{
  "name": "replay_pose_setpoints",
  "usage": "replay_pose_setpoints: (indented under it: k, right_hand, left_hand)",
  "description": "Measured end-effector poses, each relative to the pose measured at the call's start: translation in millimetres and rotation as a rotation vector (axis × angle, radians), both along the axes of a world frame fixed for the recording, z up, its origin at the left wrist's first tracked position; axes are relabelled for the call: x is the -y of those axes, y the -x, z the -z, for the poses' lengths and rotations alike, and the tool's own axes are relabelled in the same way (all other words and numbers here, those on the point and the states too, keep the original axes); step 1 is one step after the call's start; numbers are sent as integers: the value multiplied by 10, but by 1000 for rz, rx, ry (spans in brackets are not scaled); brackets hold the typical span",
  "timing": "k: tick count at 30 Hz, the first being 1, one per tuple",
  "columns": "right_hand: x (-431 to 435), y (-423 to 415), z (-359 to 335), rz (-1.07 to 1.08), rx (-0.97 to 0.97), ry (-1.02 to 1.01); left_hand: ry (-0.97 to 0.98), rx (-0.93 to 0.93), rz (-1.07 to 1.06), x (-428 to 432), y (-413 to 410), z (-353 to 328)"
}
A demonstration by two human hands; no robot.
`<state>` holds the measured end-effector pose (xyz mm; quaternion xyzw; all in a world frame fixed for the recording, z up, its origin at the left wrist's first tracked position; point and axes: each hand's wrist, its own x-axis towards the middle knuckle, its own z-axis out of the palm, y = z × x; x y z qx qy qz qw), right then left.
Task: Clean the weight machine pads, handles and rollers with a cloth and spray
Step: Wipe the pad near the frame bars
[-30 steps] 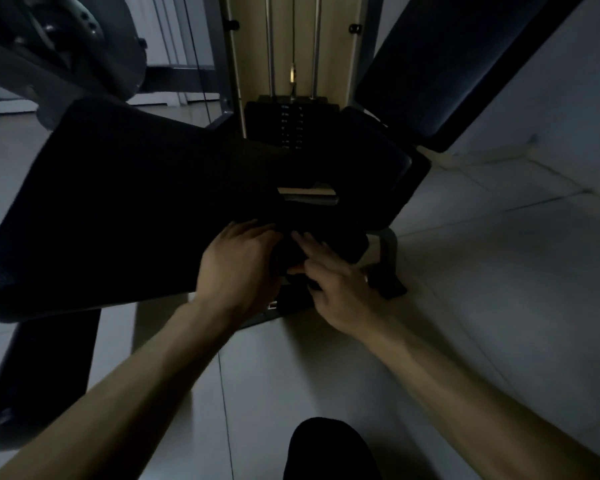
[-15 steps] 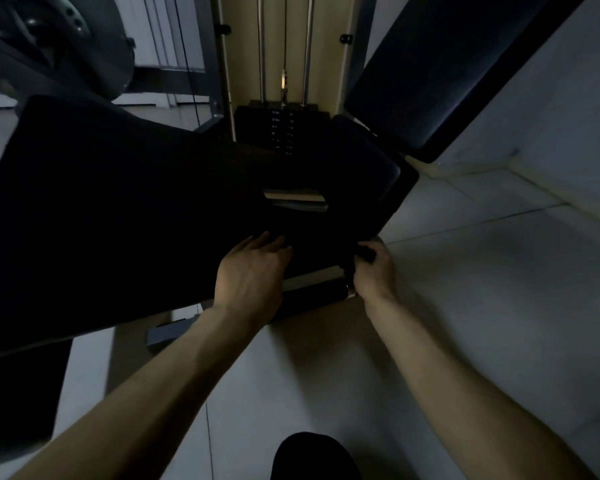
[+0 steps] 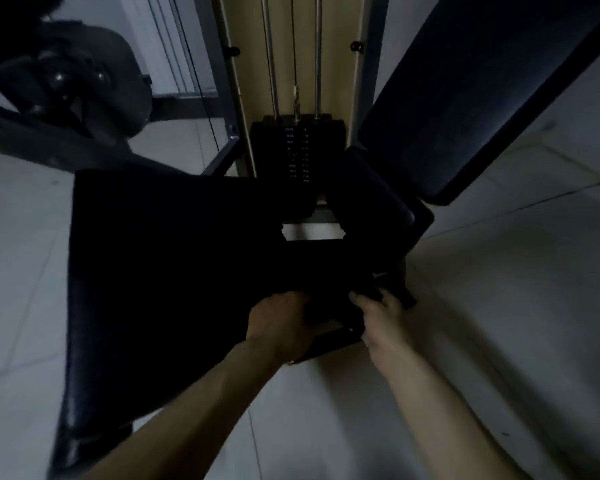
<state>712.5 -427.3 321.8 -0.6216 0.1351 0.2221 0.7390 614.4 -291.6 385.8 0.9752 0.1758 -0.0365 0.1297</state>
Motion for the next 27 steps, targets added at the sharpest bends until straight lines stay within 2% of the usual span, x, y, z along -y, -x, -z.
replay_pose_setpoints:
  k: [2, 3, 6, 9, 15, 19, 22, 24, 27]
  right_hand:
    - [-92, 76, -293, 39, -127, -158]
    - [-123, 116, -467, 39, -139, -167]
    - [-302, 103, -948, 12, -195, -120]
    - [-525, 43, -1475, -4, -274, -132]
    - [-790, -293, -2160, -70, -274, -55]
    - [-960, -770, -2285, -170, -245, 45]
    - [-1340, -1293, -2284, -252, -222, 73]
    - [-1713, -1617, -2176, -318, -223, 54]
    - [-2222, -1980, -2012, -415, -322, 46]
  left_hand:
    - [124, 21, -106, -109, 4, -328]
    - [154, 22, -153, -128, 21, -473]
    - [295, 41, -261, -198, -41, -912]
    - [316, 37, -363, -220, -154, -1338]
    - [432, 28, -552, -219, -408, -1897]
    - [397, -56, -625, -666, -781, -2028]
    - [353, -160, -707, -1274, -1181, -1913]
    - [319, -151, -797, -1633, -1447, -1761]
    - [275, -166, -890, -2061, -1701, -1517]
